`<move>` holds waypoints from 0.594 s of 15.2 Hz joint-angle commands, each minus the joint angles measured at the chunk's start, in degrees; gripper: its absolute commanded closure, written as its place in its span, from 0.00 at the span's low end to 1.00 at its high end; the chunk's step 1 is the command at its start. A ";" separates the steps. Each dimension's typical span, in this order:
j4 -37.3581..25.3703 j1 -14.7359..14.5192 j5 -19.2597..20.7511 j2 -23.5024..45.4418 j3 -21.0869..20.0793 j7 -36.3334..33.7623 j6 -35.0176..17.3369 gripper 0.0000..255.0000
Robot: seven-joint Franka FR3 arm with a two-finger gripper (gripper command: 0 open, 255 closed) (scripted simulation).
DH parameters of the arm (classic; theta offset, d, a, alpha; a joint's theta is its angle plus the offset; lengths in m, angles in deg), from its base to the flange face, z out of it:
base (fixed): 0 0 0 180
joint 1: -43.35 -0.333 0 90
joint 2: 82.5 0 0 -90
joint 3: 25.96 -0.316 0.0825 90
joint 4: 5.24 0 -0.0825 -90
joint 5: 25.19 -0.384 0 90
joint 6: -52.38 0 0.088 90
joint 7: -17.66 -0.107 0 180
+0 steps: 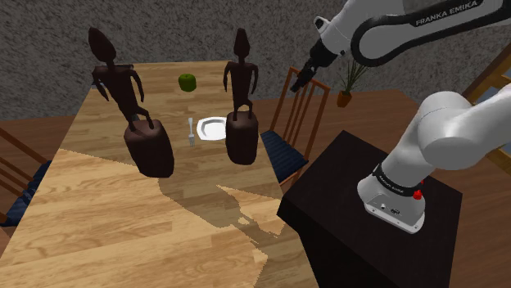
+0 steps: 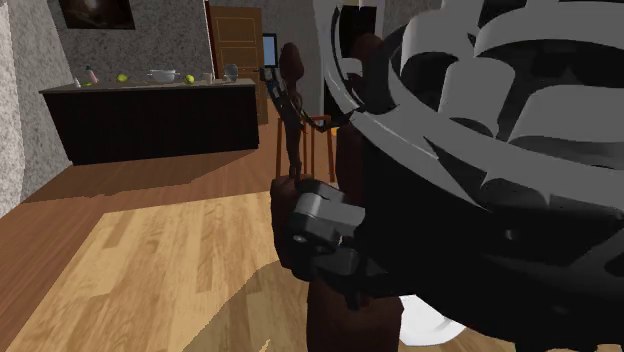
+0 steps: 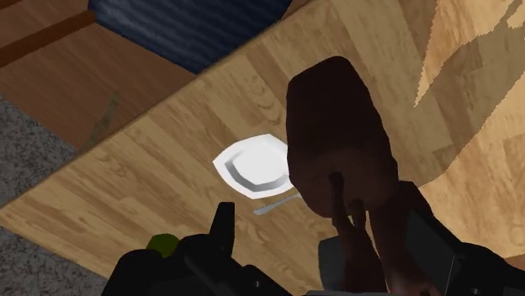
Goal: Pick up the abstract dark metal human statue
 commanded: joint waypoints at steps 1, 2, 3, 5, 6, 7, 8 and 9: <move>1.20 -3.91 -1.25 4.08 3.31 4.78 -9.85 0.00; 1.51 -6.81 -2.27 6.50 5.56 7.33 -14.57 0.00; 1.61 -10.51 -3.54 8.96 8.49 10.16 -19.24 0.00; 1.20 -21.49 -6.68 13.55 17.61 16.68 -28.28 0.00; 0.71 -29.38 -8.05 15.31 24.54 20.07 -32.59 0.00; 0.05 -38.79 -8.64 16.46 33.13 23.08 -36.73 0.00; -0.75 -49.00 -8.08 16.94 42.80 25.36 -40.64 0.00; -1.68 -59.16 -6.48 16.82 52.66 26.93 -44.29 0.00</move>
